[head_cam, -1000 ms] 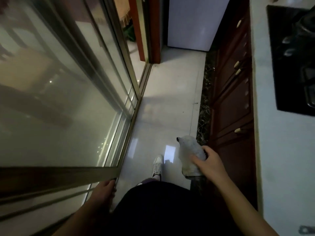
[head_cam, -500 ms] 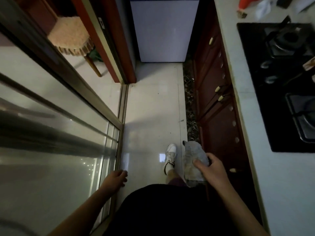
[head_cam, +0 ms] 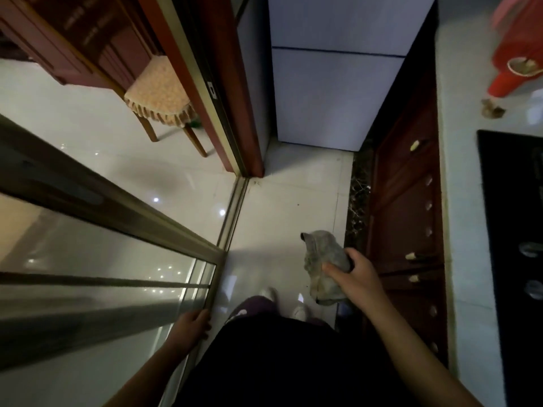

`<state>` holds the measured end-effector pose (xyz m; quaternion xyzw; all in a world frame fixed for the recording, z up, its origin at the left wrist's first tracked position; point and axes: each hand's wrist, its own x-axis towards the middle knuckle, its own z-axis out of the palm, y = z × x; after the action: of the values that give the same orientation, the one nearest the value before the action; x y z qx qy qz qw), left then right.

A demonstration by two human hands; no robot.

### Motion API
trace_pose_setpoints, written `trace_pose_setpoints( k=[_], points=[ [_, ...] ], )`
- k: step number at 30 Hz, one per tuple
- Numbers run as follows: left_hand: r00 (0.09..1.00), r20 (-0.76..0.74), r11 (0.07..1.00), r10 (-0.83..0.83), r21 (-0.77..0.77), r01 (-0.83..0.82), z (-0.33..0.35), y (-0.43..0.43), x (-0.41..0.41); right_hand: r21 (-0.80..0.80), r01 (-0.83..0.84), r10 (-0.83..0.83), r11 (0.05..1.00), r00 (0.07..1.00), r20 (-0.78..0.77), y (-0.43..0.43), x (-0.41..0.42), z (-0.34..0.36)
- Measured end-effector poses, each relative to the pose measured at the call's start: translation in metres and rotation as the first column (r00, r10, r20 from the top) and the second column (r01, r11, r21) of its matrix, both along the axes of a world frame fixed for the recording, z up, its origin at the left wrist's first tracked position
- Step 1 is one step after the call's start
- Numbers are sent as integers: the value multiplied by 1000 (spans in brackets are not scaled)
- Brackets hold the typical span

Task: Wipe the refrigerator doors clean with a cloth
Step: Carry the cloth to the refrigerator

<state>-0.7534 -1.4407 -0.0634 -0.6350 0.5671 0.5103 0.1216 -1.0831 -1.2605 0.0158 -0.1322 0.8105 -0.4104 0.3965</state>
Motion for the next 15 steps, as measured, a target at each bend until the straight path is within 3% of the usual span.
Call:
trace_pose_setpoints(
  k=[6, 15],
  points=[
    [1000, -17, 1000, -23, -1, 23, -13, -74, -76, 22, 14, -15, 1000, 1000, 21, -67, -74, -8],
    [977, -48, 977, -208, 25, 210, -9, -212, -240, 64, 282, -283, 957, 959, 12, -119, -163, 2]
  ],
)
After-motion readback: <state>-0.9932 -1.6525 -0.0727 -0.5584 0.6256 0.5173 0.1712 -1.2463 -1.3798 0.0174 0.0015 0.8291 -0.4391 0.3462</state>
